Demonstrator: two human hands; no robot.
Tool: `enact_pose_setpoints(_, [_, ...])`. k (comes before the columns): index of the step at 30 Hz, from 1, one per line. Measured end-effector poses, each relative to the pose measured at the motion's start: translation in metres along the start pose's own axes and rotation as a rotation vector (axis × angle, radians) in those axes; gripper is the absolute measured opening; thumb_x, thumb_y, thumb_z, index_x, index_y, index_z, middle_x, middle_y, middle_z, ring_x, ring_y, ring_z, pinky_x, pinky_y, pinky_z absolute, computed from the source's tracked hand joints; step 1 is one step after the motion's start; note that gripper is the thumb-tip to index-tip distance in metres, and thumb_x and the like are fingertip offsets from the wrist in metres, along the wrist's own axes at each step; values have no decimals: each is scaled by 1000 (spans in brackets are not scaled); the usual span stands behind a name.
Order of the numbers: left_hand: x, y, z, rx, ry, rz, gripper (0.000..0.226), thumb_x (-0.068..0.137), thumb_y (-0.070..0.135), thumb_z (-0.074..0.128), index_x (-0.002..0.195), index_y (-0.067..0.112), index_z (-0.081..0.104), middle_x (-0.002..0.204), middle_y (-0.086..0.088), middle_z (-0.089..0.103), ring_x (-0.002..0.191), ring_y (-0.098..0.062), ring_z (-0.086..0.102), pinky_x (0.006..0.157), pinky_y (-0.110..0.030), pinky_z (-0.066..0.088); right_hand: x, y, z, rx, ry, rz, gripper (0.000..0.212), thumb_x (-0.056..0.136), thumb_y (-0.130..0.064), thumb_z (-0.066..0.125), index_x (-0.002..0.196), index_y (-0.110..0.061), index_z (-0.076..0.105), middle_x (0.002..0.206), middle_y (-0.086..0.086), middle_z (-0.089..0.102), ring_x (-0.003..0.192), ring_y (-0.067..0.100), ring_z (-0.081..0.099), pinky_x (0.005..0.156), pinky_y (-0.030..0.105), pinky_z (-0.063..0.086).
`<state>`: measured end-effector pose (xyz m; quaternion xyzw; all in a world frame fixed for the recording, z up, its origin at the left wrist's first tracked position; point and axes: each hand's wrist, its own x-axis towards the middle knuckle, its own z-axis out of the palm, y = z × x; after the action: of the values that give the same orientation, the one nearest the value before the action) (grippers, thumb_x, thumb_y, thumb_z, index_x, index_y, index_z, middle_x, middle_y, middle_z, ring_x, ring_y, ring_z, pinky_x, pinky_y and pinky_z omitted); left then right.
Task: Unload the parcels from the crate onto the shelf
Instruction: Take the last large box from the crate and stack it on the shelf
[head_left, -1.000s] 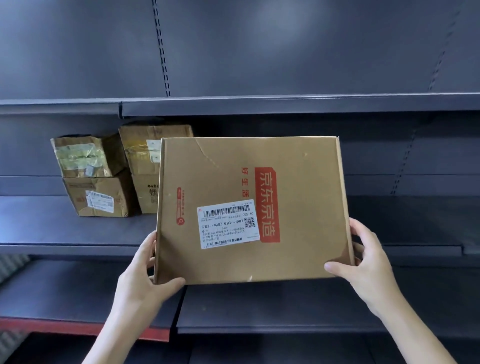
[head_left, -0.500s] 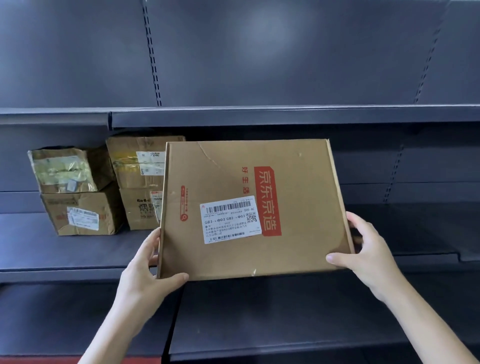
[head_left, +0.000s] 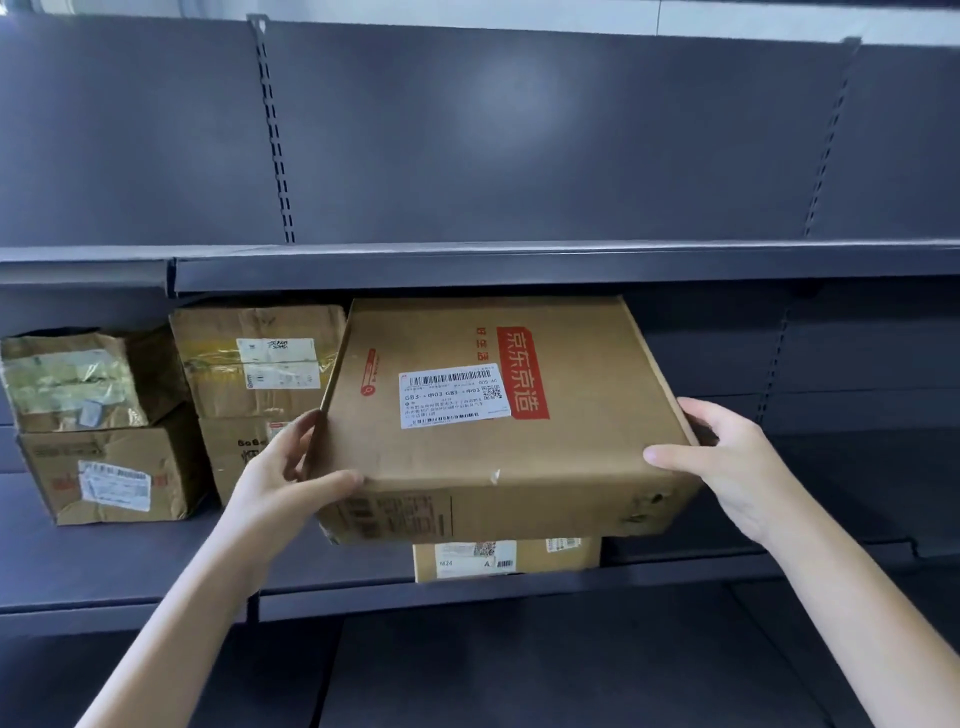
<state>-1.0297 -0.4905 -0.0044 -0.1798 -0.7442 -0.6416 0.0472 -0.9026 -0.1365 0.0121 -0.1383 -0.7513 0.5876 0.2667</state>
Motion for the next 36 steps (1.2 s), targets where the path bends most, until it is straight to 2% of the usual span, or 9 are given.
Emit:
enact_pose_setpoints(3, [17,6,3,-10,25,9,65,78,21,72,136,29,43,109,11,59,97,-6,58,71,-25,48,15,-6,6,61,37,4,66,72,-12,75,132,-11,47,120,5,61,107,24,59,98,44,45])
enact_pose_setpoints(5, [27,9,5,-2,47,17,60,81,28,69,135,28,44,101,15,61,92,-3,58,68,-23,46,25,-11,12,77,59,1,57,74,-17,73,127,-10,52,112,4,65,102,22,62,93,40,48])
enact_pose_setpoints(9, [40,10,11,13,72,-1,63,79,37,71,136,32,44,94,12,65,93,-6,59,84,-36,47,40,-13,19,103,114,-19,44,74,-23,74,114,-16,58,97,-5,67,91,13,64,70,25,46])
enact_pose_setpoints(12, [45,10,17,-7,86,-22,74,68,47,71,135,33,44,91,9,68,95,-11,61,89,-39,47,49,-8,21,118,157,-17,47,73,-26,74,116,-16,57,101,-3,66,94,16,62,75,28,46])
enact_pose_setpoints(17, [53,5,30,-64,152,7,61,82,34,68,138,27,43,82,7,68,87,-2,60,71,-22,41,53,0,27,183,217,-38,39,74,-33,73,109,-23,58,98,-3,66,92,16,63,70,28,47])
enact_pose_setpoints(21, [57,1,42,-112,213,35,73,69,41,71,135,21,46,76,5,63,88,-12,62,78,-29,42,52,4,27,173,197,-81,49,72,-33,76,116,-24,56,99,-10,65,92,9,62,71,23,46])
enact_pose_setpoints(28, [82,0,49,-162,168,27,44,89,18,61,131,10,50,76,3,58,84,-17,62,73,-30,48,45,6,24,37,241,-149,63,68,-39,77,123,-20,51,99,-7,65,91,11,62,66,22,47])
enact_pose_setpoints(33, [101,0,51,-109,140,33,28,92,14,56,117,3,55,76,0,58,75,-19,60,65,-31,49,33,5,29,-62,307,-185,74,69,-44,75,131,-16,46,117,3,59,107,20,56,91,41,49])
enact_pose_setpoints(36, [112,0,54,-94,150,45,21,92,14,55,113,9,55,83,-3,59,78,-20,60,61,-28,48,25,2,34,-113,333,-210,75,70,-42,76,132,-14,44,122,3,55,109,17,51,93,38,46])
